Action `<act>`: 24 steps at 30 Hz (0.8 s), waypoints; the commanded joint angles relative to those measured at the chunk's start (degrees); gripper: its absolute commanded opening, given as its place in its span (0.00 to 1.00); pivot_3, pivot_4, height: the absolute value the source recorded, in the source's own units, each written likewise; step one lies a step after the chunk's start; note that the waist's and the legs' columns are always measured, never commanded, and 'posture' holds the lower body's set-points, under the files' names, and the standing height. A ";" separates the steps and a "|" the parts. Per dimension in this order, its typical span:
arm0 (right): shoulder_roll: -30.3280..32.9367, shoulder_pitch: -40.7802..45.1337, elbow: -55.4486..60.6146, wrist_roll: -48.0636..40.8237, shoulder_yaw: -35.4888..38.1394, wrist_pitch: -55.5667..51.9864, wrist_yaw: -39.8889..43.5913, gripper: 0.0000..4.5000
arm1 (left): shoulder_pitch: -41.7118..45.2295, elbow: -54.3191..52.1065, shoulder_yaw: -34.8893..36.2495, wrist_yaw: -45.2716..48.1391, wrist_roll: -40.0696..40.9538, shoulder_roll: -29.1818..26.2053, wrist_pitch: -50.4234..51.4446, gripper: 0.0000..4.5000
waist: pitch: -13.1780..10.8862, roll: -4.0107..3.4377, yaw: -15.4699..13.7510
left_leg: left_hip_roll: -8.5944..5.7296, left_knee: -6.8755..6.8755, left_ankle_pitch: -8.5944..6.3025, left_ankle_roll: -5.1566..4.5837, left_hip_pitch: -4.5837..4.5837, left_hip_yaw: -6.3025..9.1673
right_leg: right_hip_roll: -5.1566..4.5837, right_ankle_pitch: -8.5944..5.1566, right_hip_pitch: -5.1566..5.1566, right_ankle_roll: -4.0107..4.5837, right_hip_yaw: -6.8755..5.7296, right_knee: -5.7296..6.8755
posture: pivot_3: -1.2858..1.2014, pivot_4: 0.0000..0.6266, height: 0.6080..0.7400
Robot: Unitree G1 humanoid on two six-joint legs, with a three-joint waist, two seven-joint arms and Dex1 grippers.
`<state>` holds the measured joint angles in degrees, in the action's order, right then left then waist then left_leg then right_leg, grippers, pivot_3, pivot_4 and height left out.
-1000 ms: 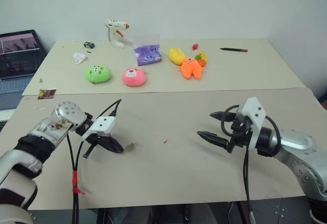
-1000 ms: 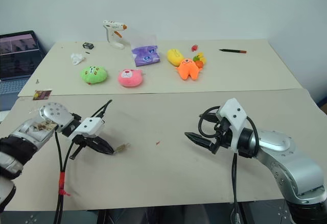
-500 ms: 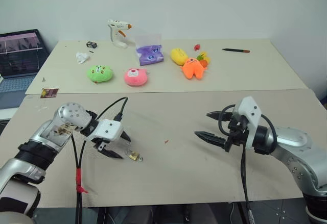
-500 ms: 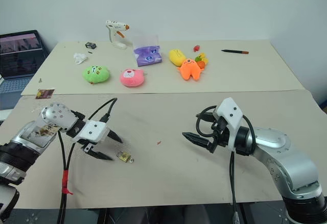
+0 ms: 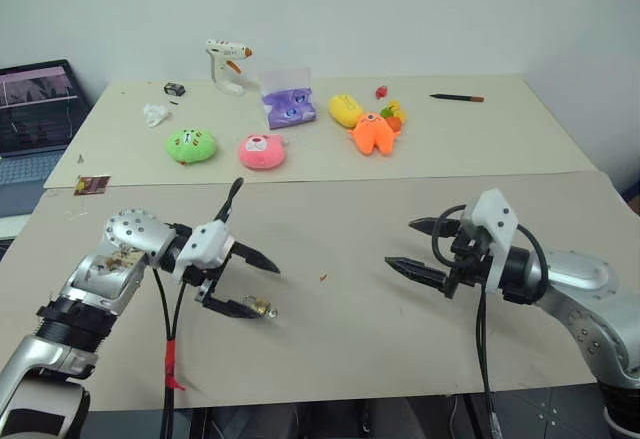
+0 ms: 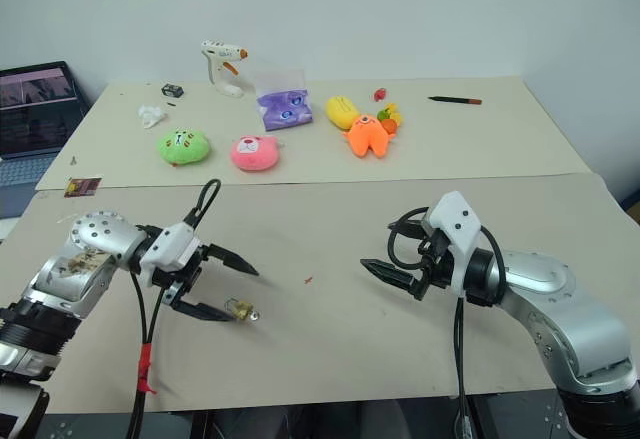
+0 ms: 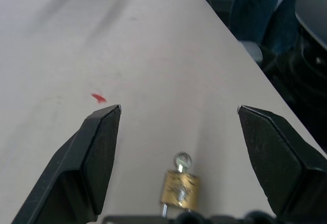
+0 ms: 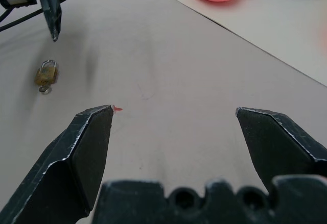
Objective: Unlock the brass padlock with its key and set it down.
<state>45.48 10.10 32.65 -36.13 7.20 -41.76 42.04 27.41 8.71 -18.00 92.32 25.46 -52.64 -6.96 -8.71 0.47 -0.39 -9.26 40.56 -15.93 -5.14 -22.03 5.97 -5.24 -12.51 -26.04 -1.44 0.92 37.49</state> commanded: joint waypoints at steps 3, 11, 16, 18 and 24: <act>0.44 1.34 1.10 -0.26 1.04 0.55 0.09 1.00 | 3.26 13.53 -1.75 -0.04 -9.41 4.83 -13.72 0.87 | 0.01 -0.02 -0.55 | 0.01 -0.37 0.02 0.02 0.27 0.01 | 0.00 0.13 0.14 0.01 -0.03 -0.40 | 0.52 0.24 1.00; 0.92 2.20 0.60 -0.10 1.24 0.53 0.49 1.00 | 9.90 26.39 -2.57 0.18 -14.05 13.22 -22.34 0.87 | 0.02 -0.01 -0.70 | 0.00 -0.31 0.02 0.00 -0.04 0.01 | -0.04 0.20 0.08 -0.03 -0.10 -0.38 | 0.52 0.24 1.00; 1.21 1.58 1.40 -0.32 1.74 0.12 0.09 1.00 | 11.09 27.84 -5.61 0.18 -13.01 13.03 -24.08 0.87 | 0.03 -0.03 -0.43 | 0.00 -0.31 0.02 0.00 -0.03 0.01 | -0.04 0.20 0.10 -0.03 -0.07 -0.39 | 0.52 0.24 1.00; 1.38 0.97 1.83 -0.46 2.14 -0.05 -0.11 1.00 | 11.92 29.08 -6.96 0.18 -12.60 12.17 -24.55 0.87 | 0.03 -0.04 -0.46 | 0.00 -0.31 0.02 0.00 -0.02 0.02 | -0.04 0.20 0.12 -0.03 -0.08 -0.39 | 0.52 0.24 1.00; 1.35 0.34 2.12 -0.33 2.39 0.24 -0.63 1.00 | 12.95 30.43 -9.64 0.18 -10.24 10.78 -22.37 0.81 | 0.04 -0.04 -0.23 | 0.00 -0.31 0.02 -0.01 0.00 0.01 | -0.02 0.20 0.11 -0.03 -0.06 -0.38 | 0.52 0.24 1.00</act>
<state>46.25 10.26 32.84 -36.10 7.61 -41.79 41.64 40.16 38.75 -26.27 92.35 14.84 -40.70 -29.97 -8.68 0.43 -0.62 -9.25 40.25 -15.91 -5.15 -22.03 5.98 -5.26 -12.31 -25.94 -1.47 0.88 37.12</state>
